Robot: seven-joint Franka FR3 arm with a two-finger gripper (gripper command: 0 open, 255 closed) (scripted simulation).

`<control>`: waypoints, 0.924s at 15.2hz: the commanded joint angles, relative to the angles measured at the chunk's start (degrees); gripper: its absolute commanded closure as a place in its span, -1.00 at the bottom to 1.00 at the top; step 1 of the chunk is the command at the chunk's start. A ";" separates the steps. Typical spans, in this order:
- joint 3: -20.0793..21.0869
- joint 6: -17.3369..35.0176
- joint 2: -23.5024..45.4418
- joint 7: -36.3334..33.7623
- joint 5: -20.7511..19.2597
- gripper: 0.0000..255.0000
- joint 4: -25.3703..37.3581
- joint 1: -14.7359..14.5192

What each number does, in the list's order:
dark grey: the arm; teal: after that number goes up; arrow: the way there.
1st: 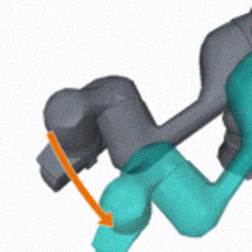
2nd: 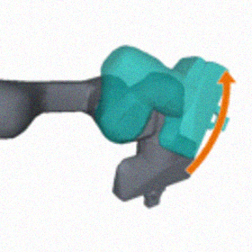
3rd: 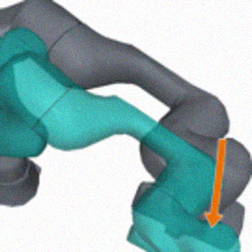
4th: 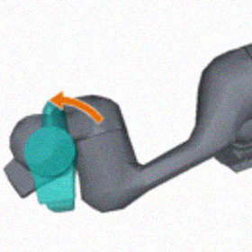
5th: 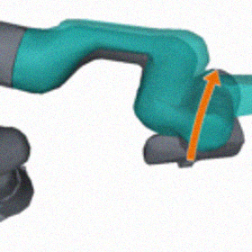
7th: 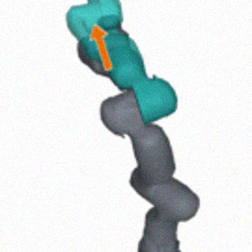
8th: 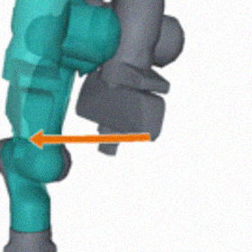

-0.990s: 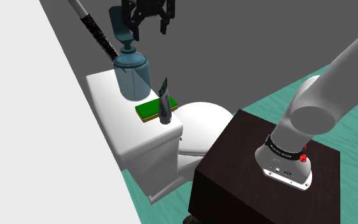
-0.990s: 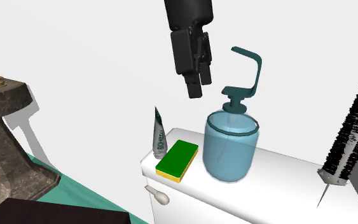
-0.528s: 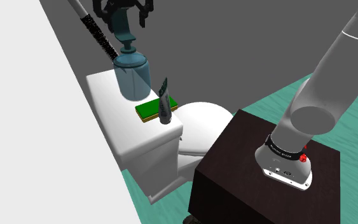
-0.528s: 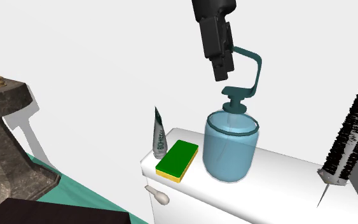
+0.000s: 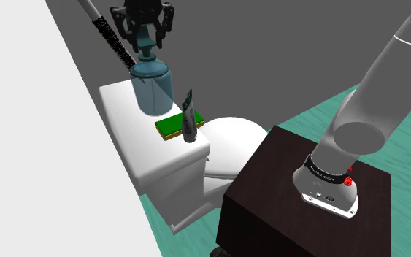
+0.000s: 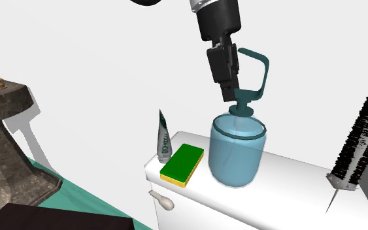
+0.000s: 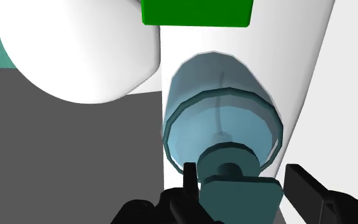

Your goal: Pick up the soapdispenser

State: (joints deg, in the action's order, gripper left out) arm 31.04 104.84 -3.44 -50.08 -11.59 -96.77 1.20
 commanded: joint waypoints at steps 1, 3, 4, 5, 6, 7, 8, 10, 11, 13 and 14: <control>-0.03 0.18 -0.05 0.01 0.02 1.00 -0.20 0.02; -0.04 0.17 -0.05 0.03 0.02 1.00 -0.18 0.03; -0.05 0.19 -0.07 0.04 0.04 1.00 -0.22 0.03; -0.05 0.19 -0.06 0.05 0.04 1.00 -0.21 0.04; -0.05 0.19 -0.07 0.05 0.04 1.00 -0.21 0.04; -0.05 0.18 -0.08 0.05 0.04 1.00 -0.22 0.04; -0.06 0.19 -0.07 0.06 0.04 1.00 -0.22 0.04; 0.02 -0.62 0.00 0.10 0.03 1.00 0.64 -0.01; 0.07 -1.42 0.19 0.19 -0.05 1.00 1.61 -0.03; 0.18 -3.05 0.62 0.34 -0.23 1.00 3.60 -0.09; 0.24 -3.88 0.86 0.41 -0.34 1.00 4.63 -0.13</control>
State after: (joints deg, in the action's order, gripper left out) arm 31.23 101.78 -2.75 -49.75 -11.84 -93.15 1.10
